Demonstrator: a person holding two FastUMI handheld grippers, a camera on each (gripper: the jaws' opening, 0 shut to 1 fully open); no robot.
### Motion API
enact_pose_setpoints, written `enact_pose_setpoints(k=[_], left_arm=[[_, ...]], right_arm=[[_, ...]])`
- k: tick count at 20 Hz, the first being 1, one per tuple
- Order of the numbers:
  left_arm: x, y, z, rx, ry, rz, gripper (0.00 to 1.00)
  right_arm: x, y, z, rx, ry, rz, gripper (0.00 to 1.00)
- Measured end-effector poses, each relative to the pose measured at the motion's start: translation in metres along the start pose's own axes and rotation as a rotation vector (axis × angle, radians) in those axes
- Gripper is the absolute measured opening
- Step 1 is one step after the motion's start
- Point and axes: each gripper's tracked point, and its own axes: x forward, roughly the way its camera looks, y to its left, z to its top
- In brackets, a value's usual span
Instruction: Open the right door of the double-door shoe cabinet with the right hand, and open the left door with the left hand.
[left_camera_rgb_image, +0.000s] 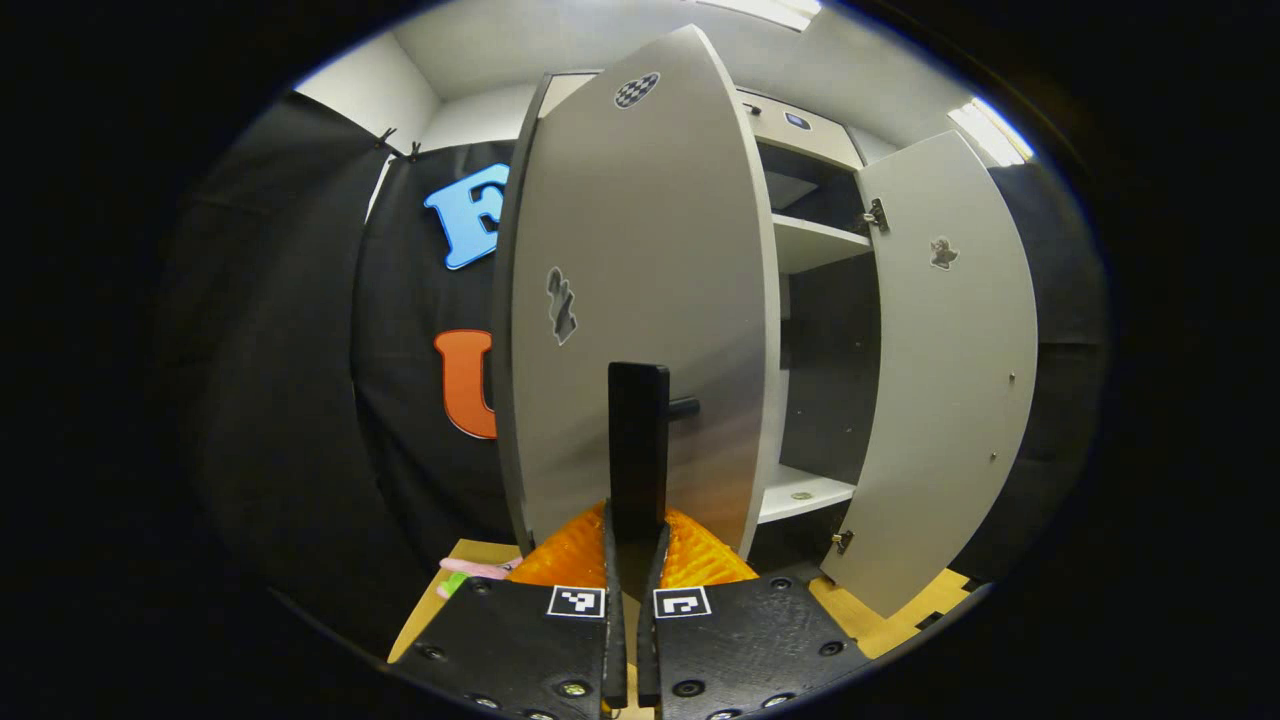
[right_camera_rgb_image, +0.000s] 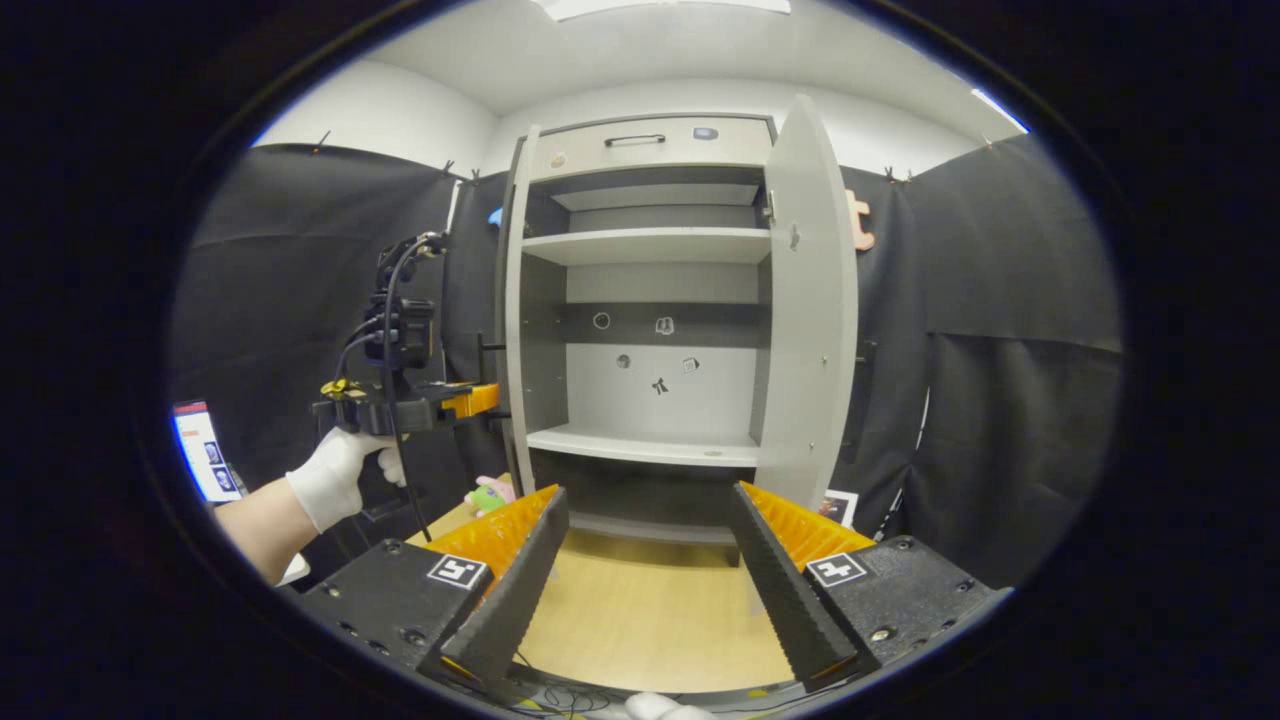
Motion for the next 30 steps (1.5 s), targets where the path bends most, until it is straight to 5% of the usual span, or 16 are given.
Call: enact_pose_setpoints(k=[4, 5, 6, 13, 17, 20, 21, 22, 30], left_arm=[[-0.010, 0.023, 0.001, 0.022, 0.002, 0.037, 0.00], [-0.013, 0.030, 0.001, 0.014, 0.003, 0.047, 0.08], [-0.015, 0.036, 0.000, 0.005, 0.000, 0.061, 0.00], [-0.026, 0.098, -0.002, 0.032, 0.004, 0.147, 0.00], [-0.027, 0.116, -0.003, -0.021, -0.005, 0.095, 0.00], [-0.027, 0.115, -0.002, 0.037, -0.014, 0.085, 0.00], [-0.026, 0.116, -0.002, 0.034, -0.015, 0.086, 0.09], [-0.026, 0.116, -0.002, 0.023, -0.017, 0.087, 0.00], [-0.029, 0.116, -0.002, -0.012, 0.004, 0.089, 0.00]], right_arm=[[0.003, 0.007, -0.001, 0.001, 0.004, 0.015, 0.97], [0.003, 0.011, -0.002, 0.000, 0.006, 0.024, 0.97], [0.004, 0.013, -0.002, -0.001, 0.007, 0.030, 0.97], [0.011, 0.029, -0.005, 0.002, 0.013, 0.059, 0.97], [0.011, 0.034, -0.010, 0.005, 0.028, 0.067, 0.97], [0.009, 0.034, -0.009, -0.002, 0.024, 0.065, 1.00], [0.009, 0.035, -0.009, -0.003, 0.024, 0.065, 1.00], [0.009, 0.036, -0.008, -0.001, 0.023, 0.065, 1.00], [0.005, 0.038, -0.006, -0.007, 0.022, 0.074, 0.97]])
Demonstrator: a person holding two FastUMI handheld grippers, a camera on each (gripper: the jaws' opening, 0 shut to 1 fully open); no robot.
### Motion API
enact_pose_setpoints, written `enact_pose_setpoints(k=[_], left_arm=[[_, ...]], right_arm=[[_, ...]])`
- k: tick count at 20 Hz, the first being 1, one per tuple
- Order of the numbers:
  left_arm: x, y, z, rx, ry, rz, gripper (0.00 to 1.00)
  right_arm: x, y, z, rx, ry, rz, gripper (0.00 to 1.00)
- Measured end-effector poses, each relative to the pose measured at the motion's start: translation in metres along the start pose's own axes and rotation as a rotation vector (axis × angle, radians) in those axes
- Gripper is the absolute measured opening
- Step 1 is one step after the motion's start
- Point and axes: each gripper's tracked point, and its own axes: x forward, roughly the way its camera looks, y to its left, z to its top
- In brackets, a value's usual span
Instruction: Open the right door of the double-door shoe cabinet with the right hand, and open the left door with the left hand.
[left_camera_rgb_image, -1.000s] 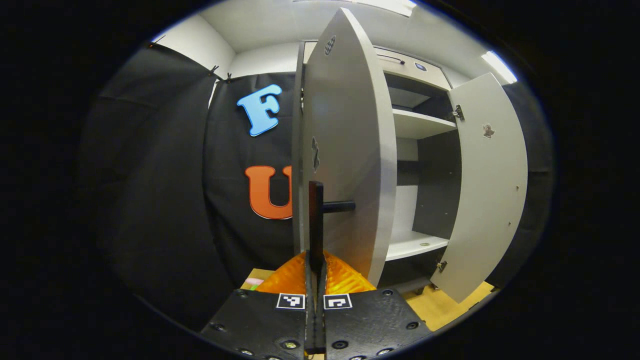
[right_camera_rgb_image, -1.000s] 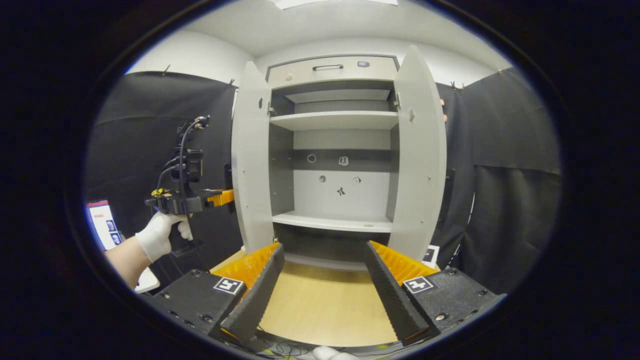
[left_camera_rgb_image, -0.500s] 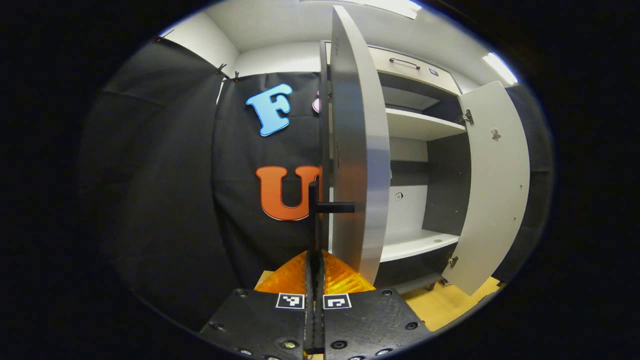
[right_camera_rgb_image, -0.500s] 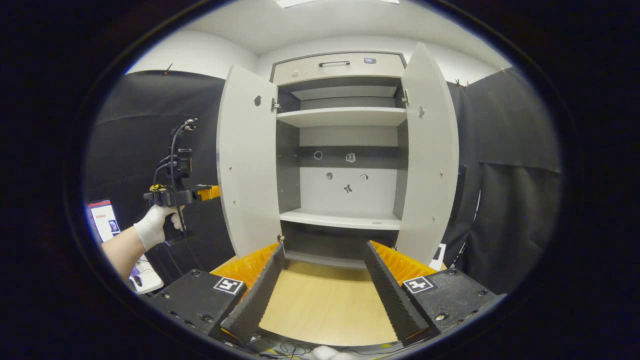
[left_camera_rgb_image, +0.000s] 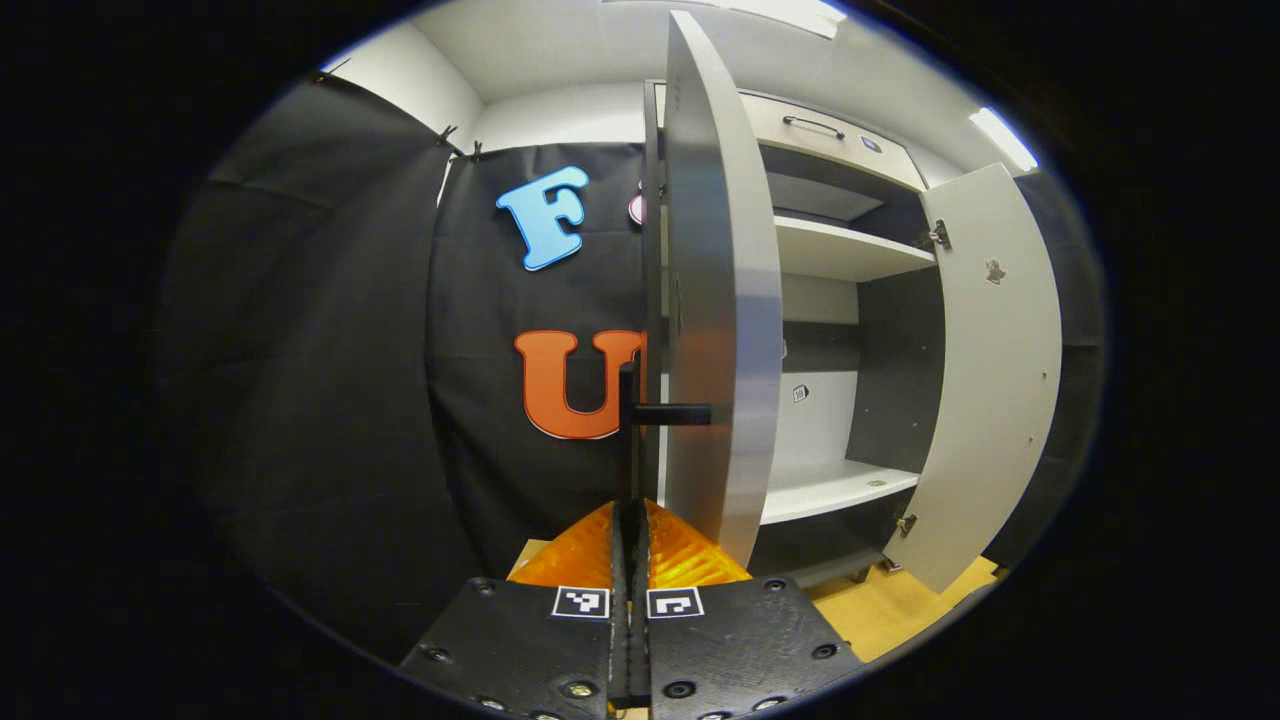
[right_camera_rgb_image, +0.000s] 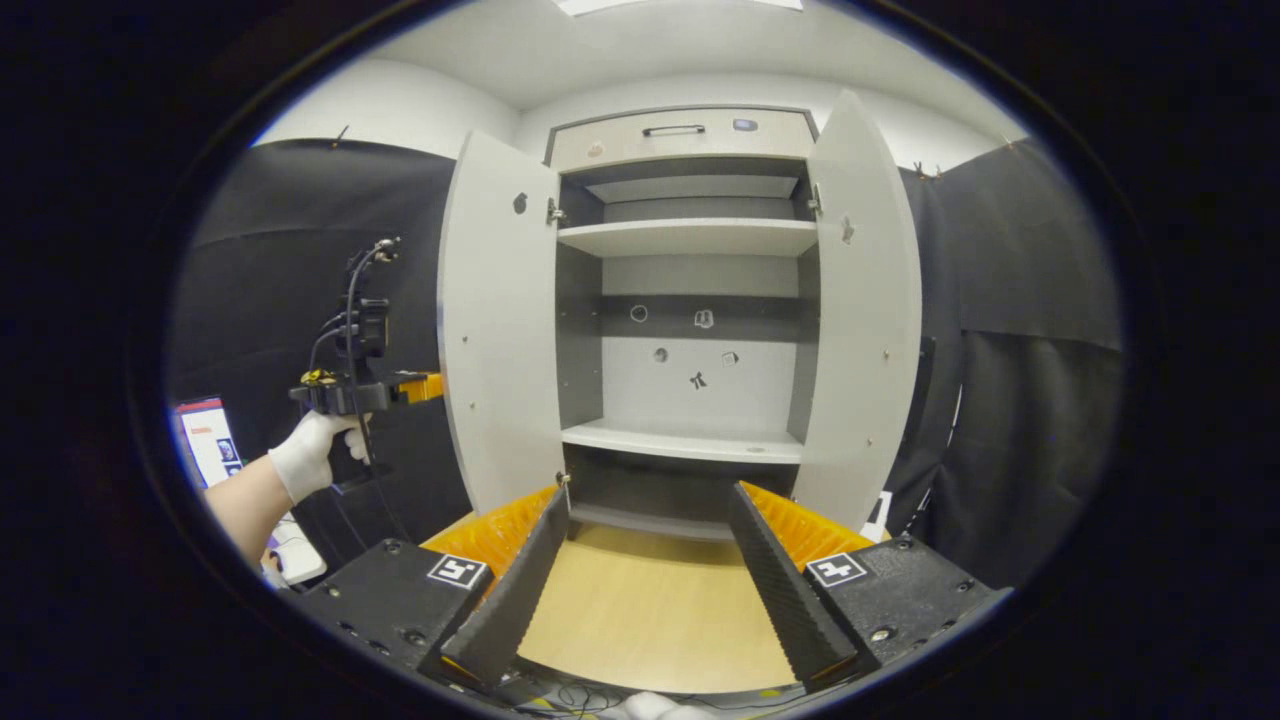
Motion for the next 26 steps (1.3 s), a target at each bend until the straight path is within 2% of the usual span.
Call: enact_pose_setpoints(k=[4, 5, 7, 8, 9, 10, 11, 12, 13, 14, 20, 21, 26], left_arm=[[-0.002, 0.001, -0.002, 0.007, 0.019, 0.007, 0.01], [-0.005, 0.006, -0.002, 0.013, 0.020, 0.025, 0.02], [-0.013, 0.022, -0.004, 0.028, 0.021, 0.071, 0.26], [-0.018, 0.025, -0.006, 0.023, 0.021, 0.071, 0.38], [-0.023, 0.026, -0.009, 0.017, 0.025, 0.070, 0.50], [-0.029, 0.027, -0.012, 0.018, 0.025, 0.076, 0.66], [-0.038, 0.032, -0.013, 0.027, 0.021, 0.094, 0.87], [-0.044, 0.036, -0.014, 0.046, 0.018, 0.114, 0.96], [-0.050, 0.040, -0.015, 0.060, 0.017, 0.132, 0.89], [-0.055, 0.043, -0.017, 0.060, 0.020, 0.145, 0.98], [-0.101, 0.027, -0.006, 0.019, 0.022, 0.179, 0.98], [-0.110, 0.021, 0.000, 0.023, 0.010, 0.185, 0.98], [-0.141, -0.031, 0.027, 0.069, -0.031, 0.126, 0.97]], right_arm=[[-0.005, -0.005, 0.003, 0.002, -0.010, -0.005, 0.96], [-0.006, -0.006, 0.002, 0.004, -0.011, -0.005, 1.00], [-0.007, -0.007, 0.002, 0.008, -0.012, -0.004, 0.97], [-0.007, -0.007, 0.002, 0.009, -0.012, -0.002, 1.00], [-0.007, -0.006, 0.001, 0.009, -0.010, 0.002, 0.97], [-0.007, -0.006, 0.001, 0.008, -0.010, 0.005, 1.00], [-0.008, -0.006, 0.002, 0.007, -0.012, 0.009, 1.00], [-0.009, -0.006, 0.002, 0.005, -0.010, 0.013, 0.97], [-0.009, -0.004, 0.001, 0.006, -0.010, 0.020, 1.00], [-0.009, -0.004, 0.001, 0.006, -0.011, 0.024, 0.97], [-0.012, -0.009, 0.007, -0.008, -0.028, 0.024, 1.00], [-0.011, -0.009, 0.008, -0.006, -0.030, 0.021, 0.96], [-0.012, -0.022, 0.019, -0.005, -0.050, -0.015, 1.00]])
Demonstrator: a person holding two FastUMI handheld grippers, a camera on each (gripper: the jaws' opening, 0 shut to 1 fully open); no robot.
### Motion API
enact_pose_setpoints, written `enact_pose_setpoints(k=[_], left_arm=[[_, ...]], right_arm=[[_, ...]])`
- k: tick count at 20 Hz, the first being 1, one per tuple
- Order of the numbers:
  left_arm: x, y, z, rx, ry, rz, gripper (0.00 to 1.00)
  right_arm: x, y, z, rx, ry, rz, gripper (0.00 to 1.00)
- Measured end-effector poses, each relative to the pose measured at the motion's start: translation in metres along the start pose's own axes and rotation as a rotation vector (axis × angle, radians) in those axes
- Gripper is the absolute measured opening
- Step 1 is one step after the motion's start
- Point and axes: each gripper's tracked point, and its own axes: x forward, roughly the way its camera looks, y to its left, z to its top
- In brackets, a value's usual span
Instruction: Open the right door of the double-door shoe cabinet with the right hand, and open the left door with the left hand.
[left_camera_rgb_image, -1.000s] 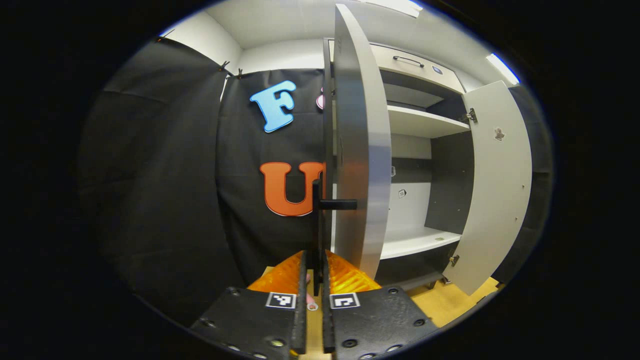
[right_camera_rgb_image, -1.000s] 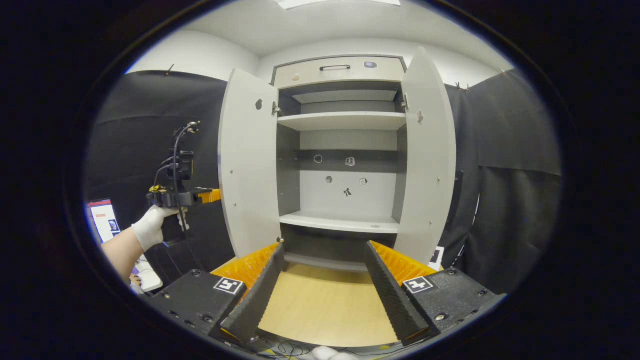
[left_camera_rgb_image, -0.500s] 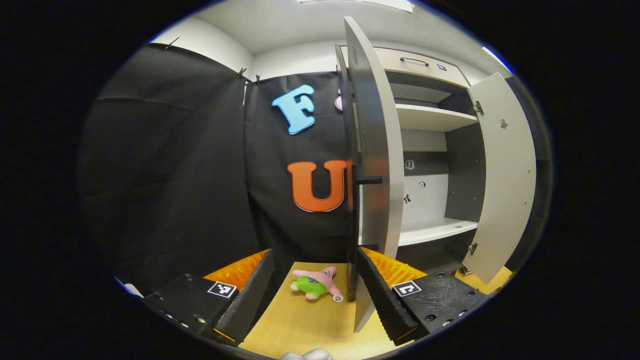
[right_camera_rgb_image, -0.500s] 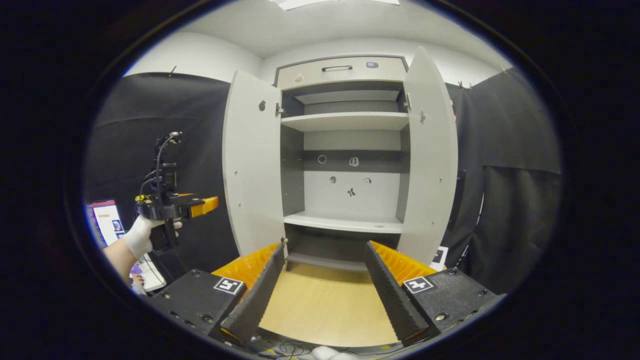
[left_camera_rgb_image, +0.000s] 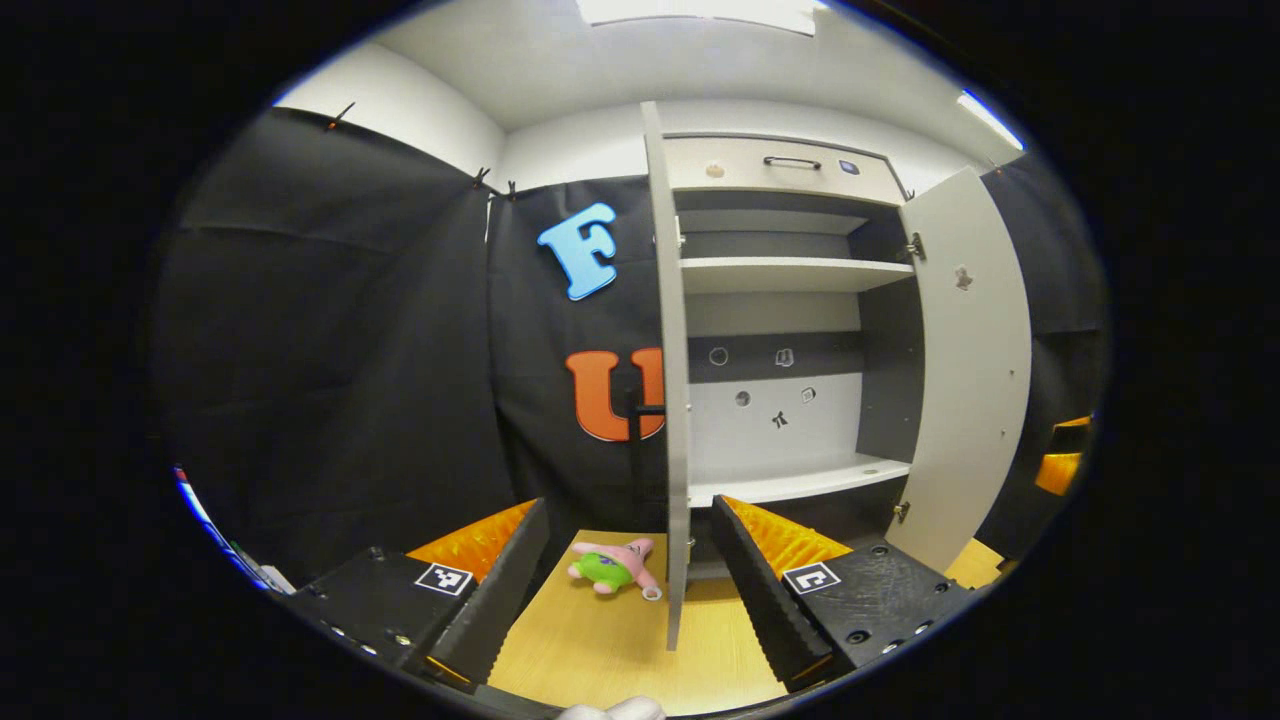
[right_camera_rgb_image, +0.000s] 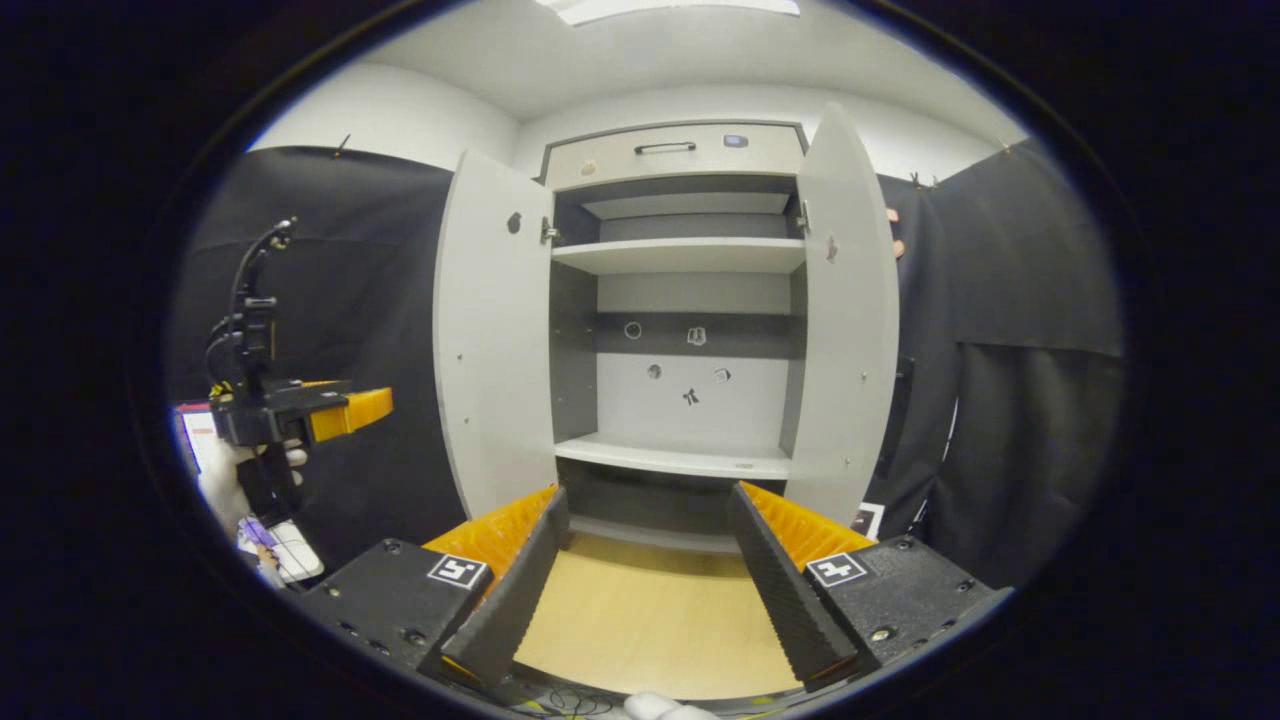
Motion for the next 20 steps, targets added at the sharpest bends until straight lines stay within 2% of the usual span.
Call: enact_pose_setpoints(k=[4, 5, 7, 10, 11, 12, 14, 15, 20], left_arm=[[-0.023, -0.041, 0.013, -0.024, -0.014, -0.069, 0.95], [-0.028, -0.046, 0.015, -0.030, -0.019, -0.072, 0.95], [-0.038, -0.057, 0.018, -0.019, -0.031, -0.073, 0.96], [-0.048, -0.079, 0.017, -0.010, -0.041, -0.101, 0.97], [-0.052, -0.083, 0.013, -0.004, -0.037, -0.103, 0.97], [-0.055, -0.085, 0.010, 0.002, -0.033, -0.105, 0.96], [-0.062, -0.087, 0.009, 0.009, -0.037, -0.100, 0.96], [-0.064, -0.087, 0.009, 0.006, -0.042, -0.100, 0.96], [-0.065, -0.090, 0.005, -0.004, -0.036, -0.096, 0.96]], right_arm=[[0.000, -0.016, 0.008, -0.002, -0.013, -0.049, 1.00], [0.000, -0.019, 0.009, 0.001, -0.016, -0.060, 0.96], [-0.001, -0.027, 0.010, 0.003, -0.017, -0.083, 1.00], [-0.003, -0.039, 0.009, -0.002, -0.019, -0.118, 1.00], [-0.004, -0.043, 0.008, 0.003, -0.016, -0.127, 0.96], [-0.004, -0.047, 0.007, 0.008, -0.015, -0.135, 1.00], [-0.007, -0.053, 0.007, 0.010, -0.017, -0.158, 1.00], [-0.008, -0.055, 0.005, 0.013, -0.016, -0.167, 0.96], [-0.017, -0.055, 0.000, 0.030, -0.018, -0.188, 0.96]])
